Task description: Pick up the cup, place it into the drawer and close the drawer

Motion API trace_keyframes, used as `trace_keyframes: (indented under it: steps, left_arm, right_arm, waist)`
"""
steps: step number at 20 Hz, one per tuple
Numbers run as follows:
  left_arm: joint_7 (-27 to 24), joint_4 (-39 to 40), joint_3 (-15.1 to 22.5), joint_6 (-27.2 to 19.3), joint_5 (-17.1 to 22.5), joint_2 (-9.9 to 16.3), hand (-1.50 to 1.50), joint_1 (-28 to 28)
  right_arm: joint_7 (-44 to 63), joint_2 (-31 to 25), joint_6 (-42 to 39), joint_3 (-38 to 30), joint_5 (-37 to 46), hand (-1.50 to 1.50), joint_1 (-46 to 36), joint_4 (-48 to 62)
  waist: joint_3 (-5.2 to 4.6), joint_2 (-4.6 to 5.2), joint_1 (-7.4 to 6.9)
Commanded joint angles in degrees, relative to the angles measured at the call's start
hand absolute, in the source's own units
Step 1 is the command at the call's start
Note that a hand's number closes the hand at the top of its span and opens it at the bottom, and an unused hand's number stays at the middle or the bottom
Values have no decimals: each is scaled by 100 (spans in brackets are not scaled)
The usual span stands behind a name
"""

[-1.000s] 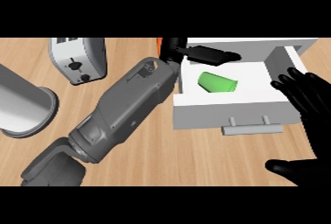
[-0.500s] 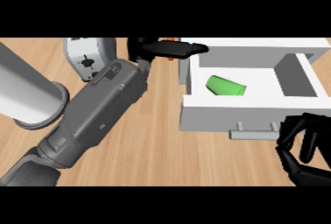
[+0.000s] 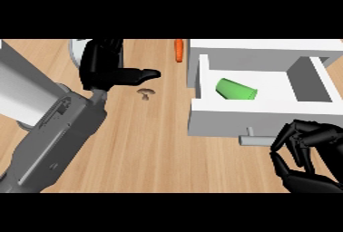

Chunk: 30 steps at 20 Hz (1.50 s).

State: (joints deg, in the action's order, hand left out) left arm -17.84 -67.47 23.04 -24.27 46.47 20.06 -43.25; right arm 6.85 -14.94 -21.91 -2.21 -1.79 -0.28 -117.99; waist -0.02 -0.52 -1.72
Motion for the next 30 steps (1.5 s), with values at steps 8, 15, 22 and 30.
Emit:
trace_keyframes:
  steps: [8,15,22,30]
  left_arm:
    - [-165,-1361,-365,811,162,790,-150,1949]
    - [-85,-1739,-947,1354,324,1275,-150,2645]
    - [-519,-1256,-1380,2355,194,1310,-150,3270]
    - [-269,-1670,-1871,2675,246,1279,-150,3639]
  right_arm:
    - [-1170,-661,53,765,2447,150,-367,881]
    - [-1606,-266,1081,1636,4110,150,-756,2361]
    - [-1737,211,1532,1597,4646,-150,-1788,4224]
    - [-2337,424,1844,1147,4916,-150,-3077,6525]
  waist:
    - [4,50,-12]
    - [5,61,42]
    - [2,79,73]
    - [5,75,62]
